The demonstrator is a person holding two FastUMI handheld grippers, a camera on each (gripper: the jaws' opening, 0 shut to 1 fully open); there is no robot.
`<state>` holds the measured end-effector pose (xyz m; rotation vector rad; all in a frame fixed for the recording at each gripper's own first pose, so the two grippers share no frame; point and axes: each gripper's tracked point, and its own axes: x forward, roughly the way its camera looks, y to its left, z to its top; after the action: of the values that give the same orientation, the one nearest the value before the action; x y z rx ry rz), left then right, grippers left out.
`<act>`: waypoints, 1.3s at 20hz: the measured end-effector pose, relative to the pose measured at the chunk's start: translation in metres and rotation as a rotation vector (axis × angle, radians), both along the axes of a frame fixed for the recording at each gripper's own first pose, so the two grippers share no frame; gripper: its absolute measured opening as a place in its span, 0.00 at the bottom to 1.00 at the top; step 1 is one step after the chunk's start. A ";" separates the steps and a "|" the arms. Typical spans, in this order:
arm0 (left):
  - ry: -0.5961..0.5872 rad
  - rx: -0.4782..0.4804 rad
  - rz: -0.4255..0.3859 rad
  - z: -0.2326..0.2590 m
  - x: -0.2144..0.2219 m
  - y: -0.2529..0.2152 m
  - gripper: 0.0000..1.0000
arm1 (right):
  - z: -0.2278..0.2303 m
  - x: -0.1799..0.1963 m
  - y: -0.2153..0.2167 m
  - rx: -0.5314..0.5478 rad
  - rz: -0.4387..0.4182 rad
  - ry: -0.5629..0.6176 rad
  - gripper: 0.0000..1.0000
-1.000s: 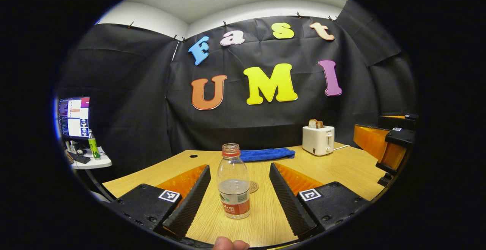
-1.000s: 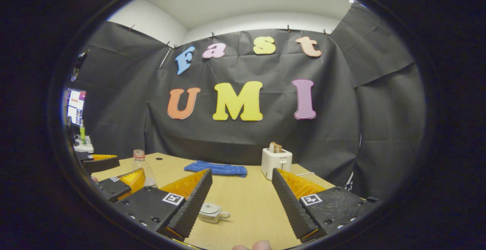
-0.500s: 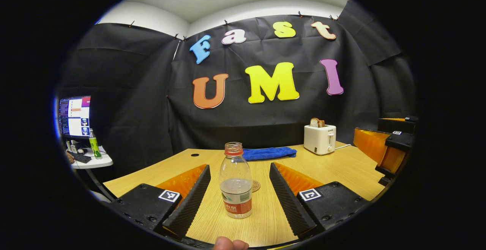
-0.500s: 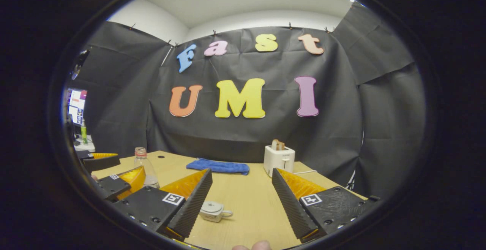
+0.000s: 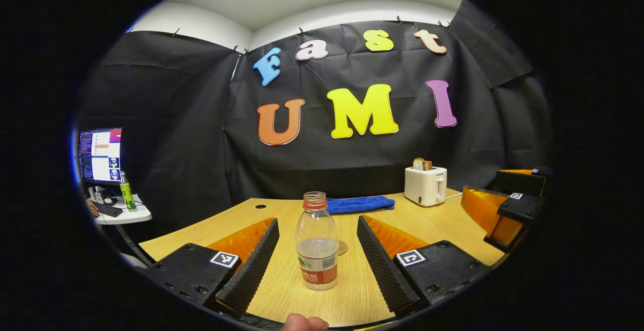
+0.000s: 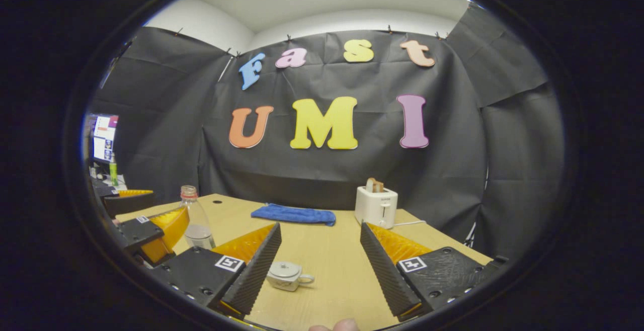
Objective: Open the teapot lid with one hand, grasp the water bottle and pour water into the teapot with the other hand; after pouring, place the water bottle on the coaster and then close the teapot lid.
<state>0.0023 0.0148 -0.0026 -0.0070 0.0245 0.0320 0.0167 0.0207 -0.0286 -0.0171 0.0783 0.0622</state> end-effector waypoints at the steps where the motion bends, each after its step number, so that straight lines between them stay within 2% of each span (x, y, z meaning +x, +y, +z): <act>1: 0.001 -0.001 0.004 0.001 0.000 0.002 0.98 | -0.007 0.000 0.004 0.006 0.006 0.012 0.95; 7: 0.008 -0.005 0.018 0.003 0.002 0.017 0.98 | -0.046 0.018 0.030 0.017 0.044 0.085 0.97; 15: 0.013 -0.022 0.058 0.001 0.004 0.042 0.98 | -0.092 0.048 0.050 0.015 0.048 0.176 0.97; 19: 0.018 -0.036 0.069 0.000 0.006 0.048 0.98 | -0.104 0.060 0.057 -0.022 0.055 0.200 0.96; 22: 0.022 -0.034 0.068 0.000 0.006 0.049 0.98 | -0.112 0.068 0.061 -0.034 0.059 0.220 0.75; 23: 0.021 -0.034 0.067 0.001 0.006 0.048 0.98 | -0.114 0.069 0.063 -0.034 0.066 0.229 0.75; 24: 0.020 -0.038 0.068 0.000 0.006 0.049 0.98 | -0.118 0.071 0.065 -0.037 0.069 0.239 0.66; 25: 0.020 -0.043 0.069 -0.001 0.007 0.050 0.98 | -0.121 0.072 0.066 -0.038 0.074 0.249 0.64; 26: 0.023 -0.049 0.066 -0.002 0.007 0.050 0.98 | -0.120 0.073 0.069 -0.030 0.079 0.247 0.55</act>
<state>0.0097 0.0645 -0.0045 -0.0566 0.0482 0.0976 0.0898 0.0897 -0.1487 -0.0421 0.3256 0.1421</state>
